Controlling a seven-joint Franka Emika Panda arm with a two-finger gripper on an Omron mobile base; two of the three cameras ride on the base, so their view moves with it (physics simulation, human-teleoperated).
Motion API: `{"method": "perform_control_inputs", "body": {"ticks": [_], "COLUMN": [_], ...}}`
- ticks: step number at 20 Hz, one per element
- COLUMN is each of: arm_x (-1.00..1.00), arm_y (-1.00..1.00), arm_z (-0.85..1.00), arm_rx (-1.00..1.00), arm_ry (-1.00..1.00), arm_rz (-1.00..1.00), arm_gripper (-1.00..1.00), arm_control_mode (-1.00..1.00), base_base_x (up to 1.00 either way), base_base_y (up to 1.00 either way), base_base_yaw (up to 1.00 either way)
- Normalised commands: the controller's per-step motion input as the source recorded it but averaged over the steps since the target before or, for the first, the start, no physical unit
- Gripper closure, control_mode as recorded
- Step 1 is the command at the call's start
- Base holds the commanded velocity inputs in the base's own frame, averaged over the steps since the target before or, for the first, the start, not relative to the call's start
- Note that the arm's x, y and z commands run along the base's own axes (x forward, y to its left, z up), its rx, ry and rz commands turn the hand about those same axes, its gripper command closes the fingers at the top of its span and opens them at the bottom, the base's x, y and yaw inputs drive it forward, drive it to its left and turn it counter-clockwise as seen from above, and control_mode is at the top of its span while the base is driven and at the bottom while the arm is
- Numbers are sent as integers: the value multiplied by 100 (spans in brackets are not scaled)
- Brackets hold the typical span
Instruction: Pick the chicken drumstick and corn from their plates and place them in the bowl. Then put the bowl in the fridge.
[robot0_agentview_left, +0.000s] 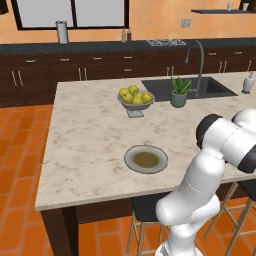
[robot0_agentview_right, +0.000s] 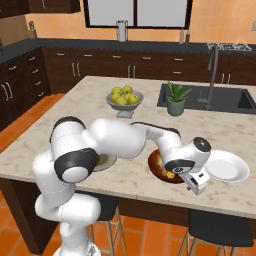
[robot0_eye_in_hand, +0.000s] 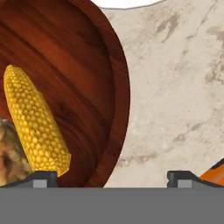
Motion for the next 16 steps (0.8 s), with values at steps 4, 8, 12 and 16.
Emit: {"method": "perform_control_inputs", "body": {"ticks": [4, 8, 12, 16], "arm_x": [30, 24, 19, 24], "arm_y": [-8, 0, 4, 3], "arm_z": [-23, -42, -10, 0], "arm_rx": [9, 9, 2, 0], "arm_ry": [0, 0, -1, 0], "arm_rz": [-3, -7, -4, -2], "arm_gripper": [-100, 100, 100, 100], "arm_control_mode": [-100, -100, -100, -100], "base_base_x": [0, 0, 0, 0], "base_base_y": [0, 0, 0, 0], "base_base_yaw": [0, 0, 0, 0]}}
